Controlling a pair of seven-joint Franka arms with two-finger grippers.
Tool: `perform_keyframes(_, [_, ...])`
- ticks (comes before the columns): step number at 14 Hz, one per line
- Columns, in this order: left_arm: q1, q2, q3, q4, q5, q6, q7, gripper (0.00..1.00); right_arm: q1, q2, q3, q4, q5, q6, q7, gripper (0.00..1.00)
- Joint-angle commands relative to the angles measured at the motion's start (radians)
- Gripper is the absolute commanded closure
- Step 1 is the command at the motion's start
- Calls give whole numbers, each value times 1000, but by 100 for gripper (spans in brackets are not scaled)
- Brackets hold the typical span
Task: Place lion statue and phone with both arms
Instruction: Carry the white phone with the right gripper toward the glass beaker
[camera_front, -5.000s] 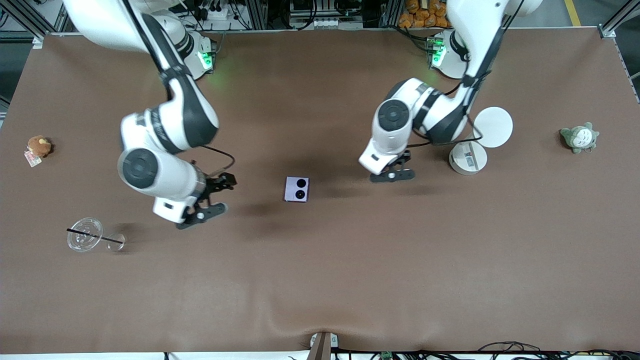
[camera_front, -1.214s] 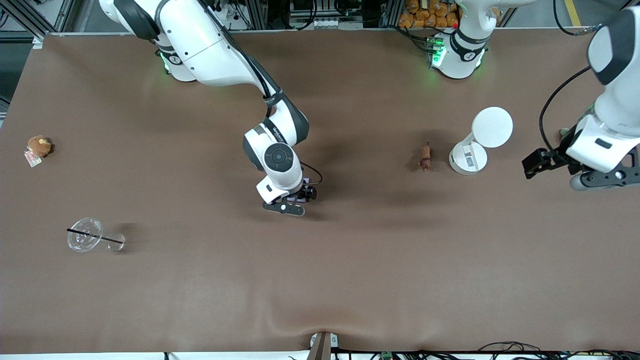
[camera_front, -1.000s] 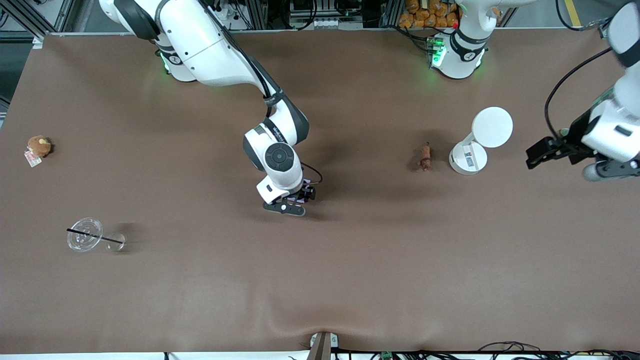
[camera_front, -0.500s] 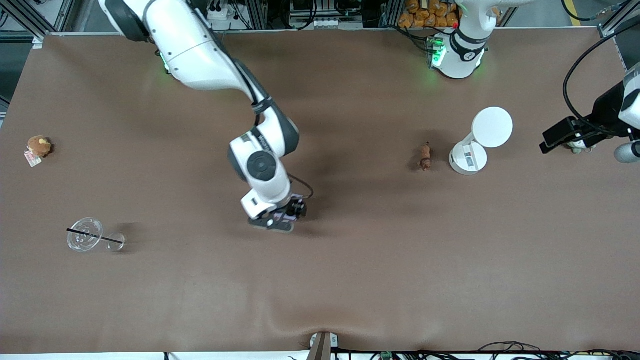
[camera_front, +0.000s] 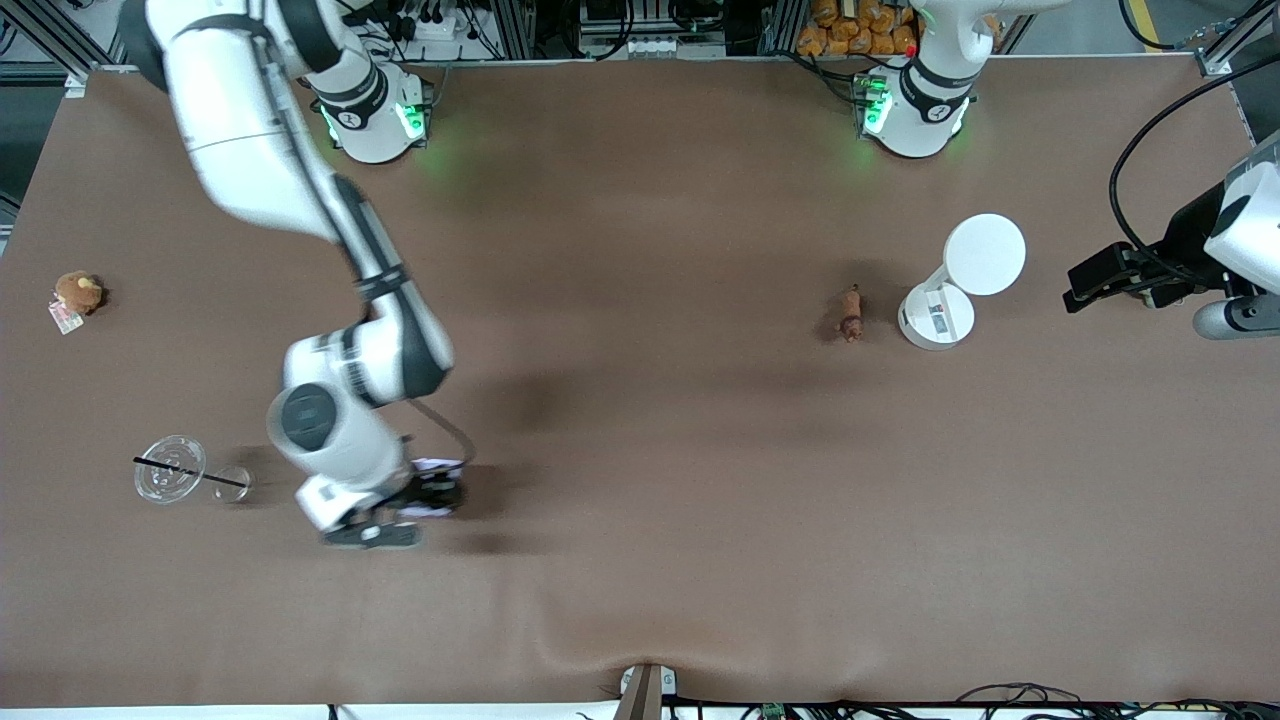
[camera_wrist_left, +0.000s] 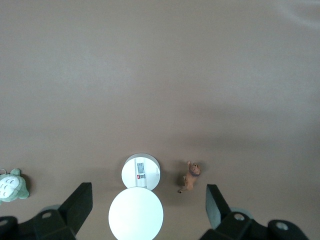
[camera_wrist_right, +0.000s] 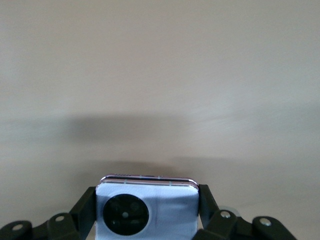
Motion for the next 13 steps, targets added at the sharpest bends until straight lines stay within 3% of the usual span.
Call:
perform_keyframes(1, [17,6,-3,26,-38,-29,23,0,-83,-6,21,5,-13,-15,-154,54])
perform_keyframes(4, [-3,17,-1,28,-41,-29,23,0,-172,5,21,-12,-10,-31,-195,52])
perform_keyframes(13, [6,-46,-1,28,-1,-91,14,0,-255,44,20,-27,-13,-46,-196,49])
